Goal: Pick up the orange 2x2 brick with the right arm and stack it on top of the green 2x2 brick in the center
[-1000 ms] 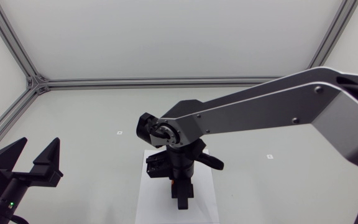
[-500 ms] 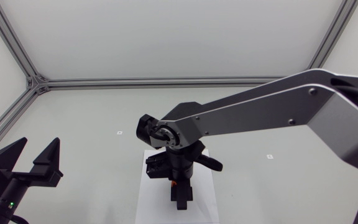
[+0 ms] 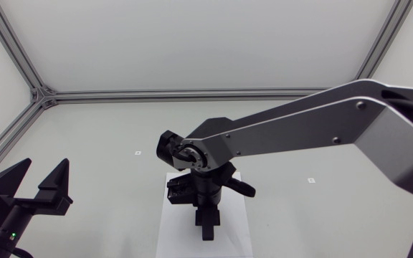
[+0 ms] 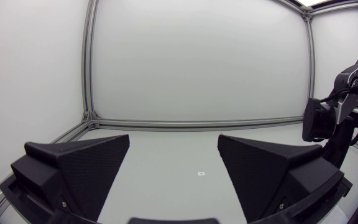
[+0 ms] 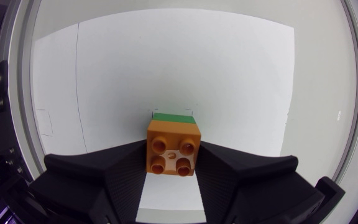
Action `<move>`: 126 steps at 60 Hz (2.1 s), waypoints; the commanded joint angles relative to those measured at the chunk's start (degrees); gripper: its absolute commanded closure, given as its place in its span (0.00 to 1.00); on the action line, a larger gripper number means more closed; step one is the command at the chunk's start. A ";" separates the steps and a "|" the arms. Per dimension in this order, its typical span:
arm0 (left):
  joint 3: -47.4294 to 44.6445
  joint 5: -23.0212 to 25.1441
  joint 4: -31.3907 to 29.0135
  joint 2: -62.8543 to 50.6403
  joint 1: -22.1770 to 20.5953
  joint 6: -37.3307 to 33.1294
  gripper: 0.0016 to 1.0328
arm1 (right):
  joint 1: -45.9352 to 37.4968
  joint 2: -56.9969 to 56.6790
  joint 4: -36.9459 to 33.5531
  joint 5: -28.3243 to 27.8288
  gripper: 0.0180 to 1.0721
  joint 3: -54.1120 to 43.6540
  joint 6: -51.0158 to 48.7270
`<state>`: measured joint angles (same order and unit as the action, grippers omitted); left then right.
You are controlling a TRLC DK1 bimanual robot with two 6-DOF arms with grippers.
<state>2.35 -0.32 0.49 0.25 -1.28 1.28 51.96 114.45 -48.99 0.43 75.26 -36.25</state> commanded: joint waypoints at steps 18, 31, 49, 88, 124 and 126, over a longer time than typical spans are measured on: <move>-2.35 0.23 -0.84 0.45 0.40 -0.75 0.04 | -0.02 -0.64 0.39 -0.60 0.58 0.06 -1.63; -2.35 0.23 -0.84 0.45 0.40 -0.75 0.04 | -0.02 -0.55 0.48 -0.69 0.57 0.15 -2.33; -2.35 0.23 -0.84 0.45 0.40 -0.75 0.04 | 0.07 -0.28 0.48 -0.78 0.56 0.23 -2.69; -2.35 0.23 -0.84 0.45 0.31 -0.75 0.04 | 0.24 -7.23 -2.78 -1.13 0.04 -1.08 -1.89; -2.35 0.23 -0.84 0.45 0.31 -0.75 0.04 | -6.96 -33.68 -4.71 -1.22 0.04 -9.61 7.60; -2.35 0.23 -0.76 0.45 0.40 -0.75 0.04 | -8.37 -35.44 -3.83 -1.22 0.04 -11.10 8.39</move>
<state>2.35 -0.32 0.49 0.25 -1.28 1.26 45.78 81.78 -53.45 -0.40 67.61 -30.52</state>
